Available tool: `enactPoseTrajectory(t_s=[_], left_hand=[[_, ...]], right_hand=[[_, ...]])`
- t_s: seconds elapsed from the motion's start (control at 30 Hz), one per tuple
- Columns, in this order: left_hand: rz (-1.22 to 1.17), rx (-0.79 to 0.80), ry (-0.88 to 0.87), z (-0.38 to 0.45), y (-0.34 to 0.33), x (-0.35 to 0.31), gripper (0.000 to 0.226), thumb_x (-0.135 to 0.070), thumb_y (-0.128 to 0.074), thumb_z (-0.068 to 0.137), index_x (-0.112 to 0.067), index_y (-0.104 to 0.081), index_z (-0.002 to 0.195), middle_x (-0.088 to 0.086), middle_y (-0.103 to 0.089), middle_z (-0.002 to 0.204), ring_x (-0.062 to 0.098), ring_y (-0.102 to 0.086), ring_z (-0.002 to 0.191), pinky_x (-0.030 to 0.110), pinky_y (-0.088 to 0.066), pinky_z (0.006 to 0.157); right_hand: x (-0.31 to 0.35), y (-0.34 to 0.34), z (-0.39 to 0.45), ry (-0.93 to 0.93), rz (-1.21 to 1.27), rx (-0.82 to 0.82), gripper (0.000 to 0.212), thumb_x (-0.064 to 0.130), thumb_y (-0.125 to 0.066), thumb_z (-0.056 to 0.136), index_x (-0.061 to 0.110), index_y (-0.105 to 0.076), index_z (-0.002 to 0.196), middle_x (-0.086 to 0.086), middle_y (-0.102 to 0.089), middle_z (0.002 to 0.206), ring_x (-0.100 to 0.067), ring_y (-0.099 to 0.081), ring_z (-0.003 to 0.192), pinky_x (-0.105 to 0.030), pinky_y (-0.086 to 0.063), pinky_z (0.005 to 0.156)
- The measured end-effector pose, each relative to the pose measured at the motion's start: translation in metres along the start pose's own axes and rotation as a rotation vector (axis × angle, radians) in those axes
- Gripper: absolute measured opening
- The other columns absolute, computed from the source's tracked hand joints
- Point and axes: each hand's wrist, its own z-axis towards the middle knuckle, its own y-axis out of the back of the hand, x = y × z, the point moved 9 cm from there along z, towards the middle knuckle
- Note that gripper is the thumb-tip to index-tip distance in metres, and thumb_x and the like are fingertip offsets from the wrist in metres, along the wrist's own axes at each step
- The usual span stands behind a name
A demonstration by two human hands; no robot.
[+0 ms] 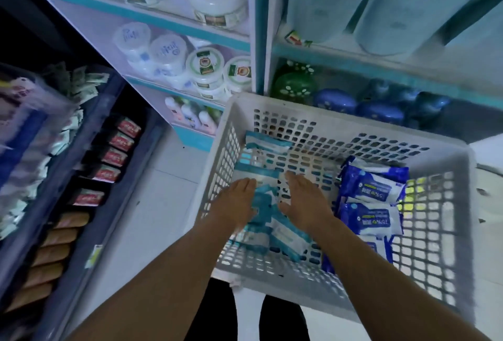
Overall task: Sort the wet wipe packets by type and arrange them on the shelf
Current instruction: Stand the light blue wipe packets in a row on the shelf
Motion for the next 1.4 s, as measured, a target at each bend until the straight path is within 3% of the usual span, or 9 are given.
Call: enactPoseTrajectory(t_s=[0.2, 0.47, 0.63, 0.77, 0.87, 1.0, 1.13, 1.23, 1.4], left_hand=[[0.056, 0.074, 0.090, 0.033, -0.041, 0.012, 0.073, -0.028, -0.050, 0.097, -0.011, -0.005, 0.152, 0.007, -0.013, 0.158, 0.026, -0.017, 0.144, 0.039, -0.022, 0.115], [0.087, 0.054, 0.120, 0.056, -0.073, 0.024, 0.070, -0.029, -0.051, 0.096, -0.015, -0.009, 0.151, 0.001, -0.014, 0.158, 0.020, -0.016, 0.145, 0.037, -0.021, 0.113], [0.111, 0.013, 0.149, 0.068, -0.083, 0.028, 0.073, -0.020, -0.049, 0.097, -0.017, -0.002, 0.152, 0.000, -0.004, 0.160, 0.019, -0.005, 0.147, 0.040, -0.012, 0.117], [0.186, -0.122, 0.119, 0.074, -0.073, 0.025, 0.064, -0.016, -0.057, 0.089, -0.018, -0.025, 0.144, 0.003, -0.034, 0.144, 0.025, -0.029, 0.135, 0.040, -0.015, 0.114], [0.215, -0.147, 0.129, 0.076, -0.065, 0.025, 0.056, -0.007, -0.057, 0.085, -0.014, -0.034, 0.135, 0.007, -0.040, 0.133, 0.028, -0.037, 0.126, 0.041, -0.018, 0.112], [0.213, -0.166, 0.145, 0.075, -0.059, 0.028, 0.051, -0.004, -0.053, 0.085, -0.012, -0.035, 0.131, 0.010, -0.042, 0.128, 0.028, -0.040, 0.121, 0.038, -0.024, 0.108], [0.196, -0.171, 0.143, 0.074, -0.058, 0.028, 0.054, -0.003, -0.054, 0.083, -0.014, -0.035, 0.133, 0.008, -0.048, 0.125, 0.027, -0.043, 0.119, 0.038, -0.025, 0.106], [0.185, -0.194, 0.140, 0.073, -0.058, 0.028, 0.056, -0.004, -0.055, 0.082, -0.016, -0.035, 0.133, 0.007, -0.049, 0.124, 0.028, -0.044, 0.118, 0.037, -0.026, 0.105], [0.187, -0.193, 0.156, 0.073, -0.057, 0.029, 0.051, -0.006, -0.053, 0.085, -0.017, -0.037, 0.132, 0.005, -0.052, 0.125, 0.026, -0.043, 0.120, 0.036, -0.026, 0.103]], right_hand=[[-0.022, -0.040, 0.029, 0.064, 0.027, 0.126, 0.076, 0.033, -0.052, 0.097, 0.013, -0.005, 0.153, -0.008, -0.014, 0.159, -0.025, -0.019, 0.144, -0.036, -0.023, 0.116], [-0.028, -0.077, 0.073, 0.033, 0.182, 0.116, 0.065, 0.016, -0.046, 0.098, 0.018, -0.011, 0.152, -0.007, -0.027, 0.155, -0.025, -0.033, 0.138, -0.039, -0.033, 0.111], [-0.026, -0.081, 0.092, 0.037, 0.245, 0.008, 0.040, 0.007, -0.046, 0.095, 0.015, -0.047, 0.134, -0.010, -0.056, 0.127, -0.026, -0.054, 0.114, -0.033, -0.044, 0.090], [-0.034, -0.076, 0.105, 0.053, 0.224, -0.074, 0.029, 0.005, -0.044, 0.093, 0.013, -0.062, 0.116, -0.011, -0.061, 0.116, -0.027, -0.057, 0.103, -0.031, -0.044, 0.081], [-0.037, -0.070, 0.116, 0.084, 0.285, -0.125, 0.036, 0.000, -0.048, 0.092, 0.011, -0.056, 0.125, -0.012, -0.049, 0.131, -0.026, -0.050, 0.116, -0.032, -0.042, 0.093], [-0.030, -0.080, 0.130, 0.173, 0.297, -0.007, 0.061, -0.006, -0.050, 0.088, 0.012, -0.036, 0.145, -0.007, -0.032, 0.150, -0.025, -0.034, 0.136, -0.034, -0.031, 0.112], [-0.029, -0.078, 0.132, 0.204, 0.304, -0.016, 0.039, -0.004, -0.055, 0.084, 0.010, -0.063, 0.119, -0.009, -0.048, 0.128, -0.021, -0.053, 0.113, -0.020, -0.039, 0.092], [-0.030, -0.084, 0.123, 0.184, 0.295, 0.047, 0.026, 0.005, -0.052, 0.090, 0.012, -0.068, 0.110, -0.007, -0.066, 0.110, -0.021, -0.061, 0.093, -0.020, -0.038, 0.068], [-0.034, -0.088, 0.109, 0.116, 0.467, 0.108, 0.031, 0.015, -0.058, 0.089, 0.020, -0.063, 0.119, -0.001, -0.069, 0.101, -0.013, -0.063, 0.084, -0.015, -0.043, 0.067]])
